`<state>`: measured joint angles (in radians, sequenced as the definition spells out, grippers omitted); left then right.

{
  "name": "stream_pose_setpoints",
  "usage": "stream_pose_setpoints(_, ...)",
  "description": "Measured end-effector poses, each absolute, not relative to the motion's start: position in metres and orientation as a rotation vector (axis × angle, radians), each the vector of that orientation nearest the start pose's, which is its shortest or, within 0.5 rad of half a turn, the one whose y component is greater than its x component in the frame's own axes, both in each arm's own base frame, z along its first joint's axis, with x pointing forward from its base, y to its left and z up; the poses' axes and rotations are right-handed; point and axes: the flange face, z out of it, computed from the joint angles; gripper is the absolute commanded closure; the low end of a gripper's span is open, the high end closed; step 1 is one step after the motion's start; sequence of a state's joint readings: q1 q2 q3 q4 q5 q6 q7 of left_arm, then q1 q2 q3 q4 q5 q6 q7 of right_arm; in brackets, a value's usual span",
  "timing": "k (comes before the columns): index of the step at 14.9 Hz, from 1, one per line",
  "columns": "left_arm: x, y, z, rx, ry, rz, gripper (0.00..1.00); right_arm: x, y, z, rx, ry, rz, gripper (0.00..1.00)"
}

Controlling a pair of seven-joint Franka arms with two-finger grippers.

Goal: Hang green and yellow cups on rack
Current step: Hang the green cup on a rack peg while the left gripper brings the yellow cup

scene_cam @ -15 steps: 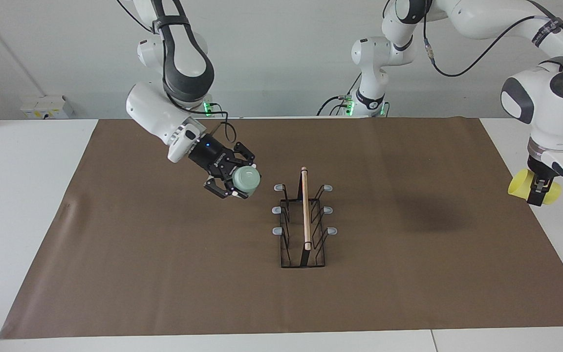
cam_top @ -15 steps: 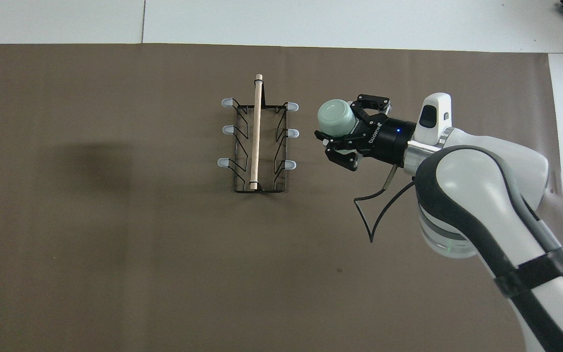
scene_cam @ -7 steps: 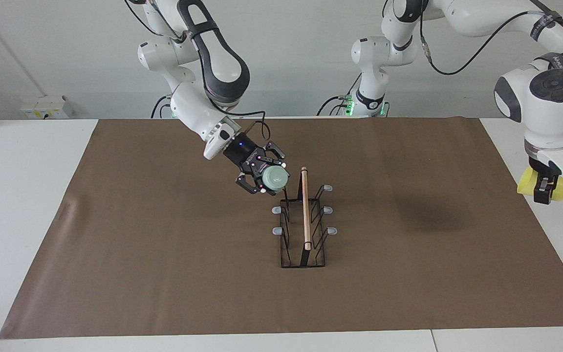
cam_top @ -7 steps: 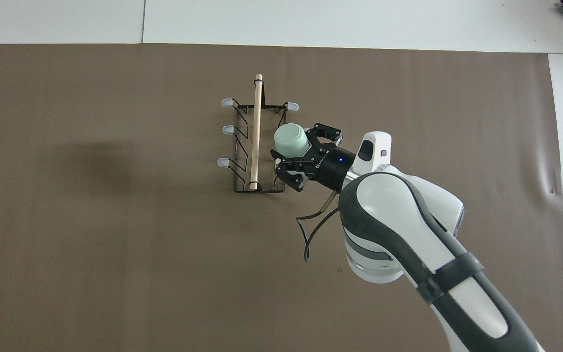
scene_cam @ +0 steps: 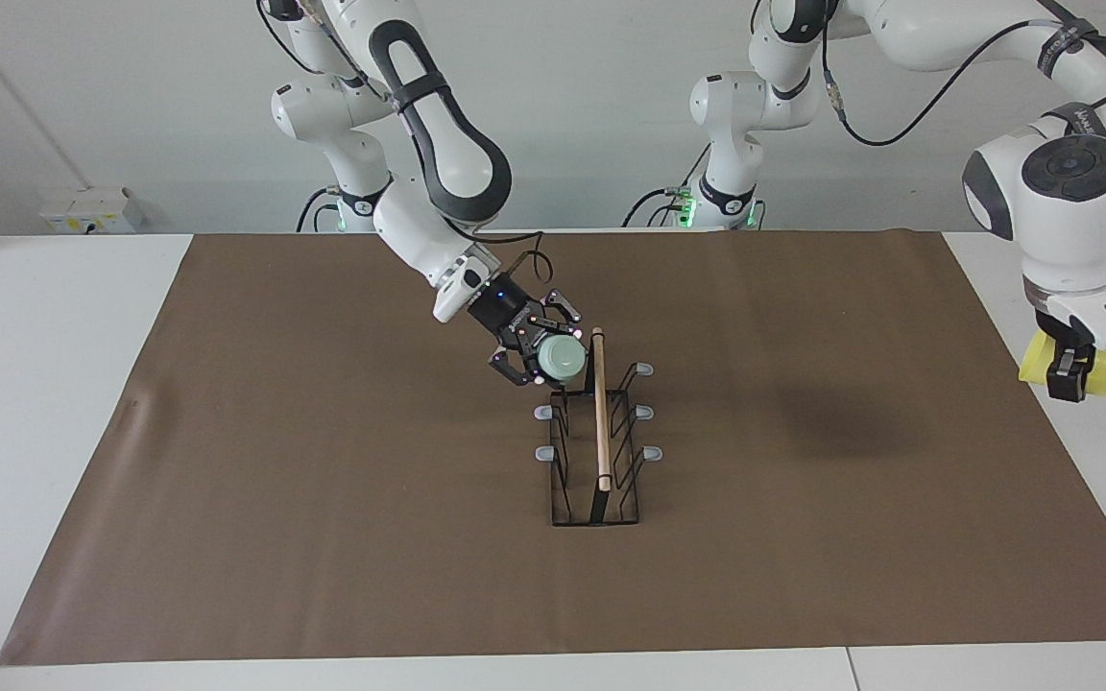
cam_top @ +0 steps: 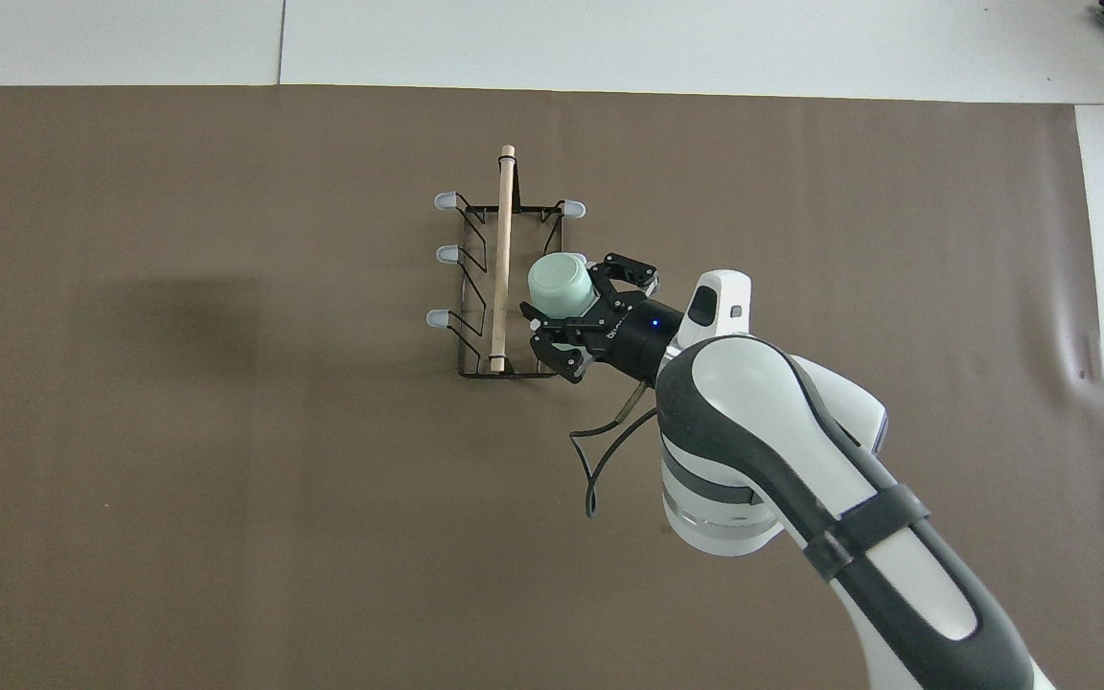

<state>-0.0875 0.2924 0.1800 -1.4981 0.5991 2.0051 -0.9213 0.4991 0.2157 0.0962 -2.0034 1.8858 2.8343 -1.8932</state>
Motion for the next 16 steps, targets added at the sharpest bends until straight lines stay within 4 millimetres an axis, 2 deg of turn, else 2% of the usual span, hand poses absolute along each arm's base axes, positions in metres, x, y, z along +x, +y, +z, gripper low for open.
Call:
stream_pose_setpoints(3,0.670,0.054,0.535,-2.337,-1.031,-0.656,1.00,0.515,0.290,0.354,-2.181,-0.841,-1.139,1.00)
stream_pose_setpoints(6,0.667,0.013,0.531,-2.280,-1.100,-0.693,1.00,0.505,0.289,0.339,-2.176,-0.851,-1.189,1.00)
stream_pose_setpoints(10,0.651,-0.049,0.533,-2.199,-1.104,-0.731,1.00,0.494,0.287,0.319,-2.183,-0.881,-1.220,1.00)
stream_pose_setpoints(14,0.637,-0.086,0.529,-2.146,-1.188,-0.789,1.00,0.493,0.288,0.304,-2.198,-0.846,-1.195,1.00)
stream_pose_setpoints(16,0.633,-0.100,0.527,-2.110,-1.295,-0.844,1.00,0.493,0.288,0.302,-2.201,-0.832,-1.192,0.00)
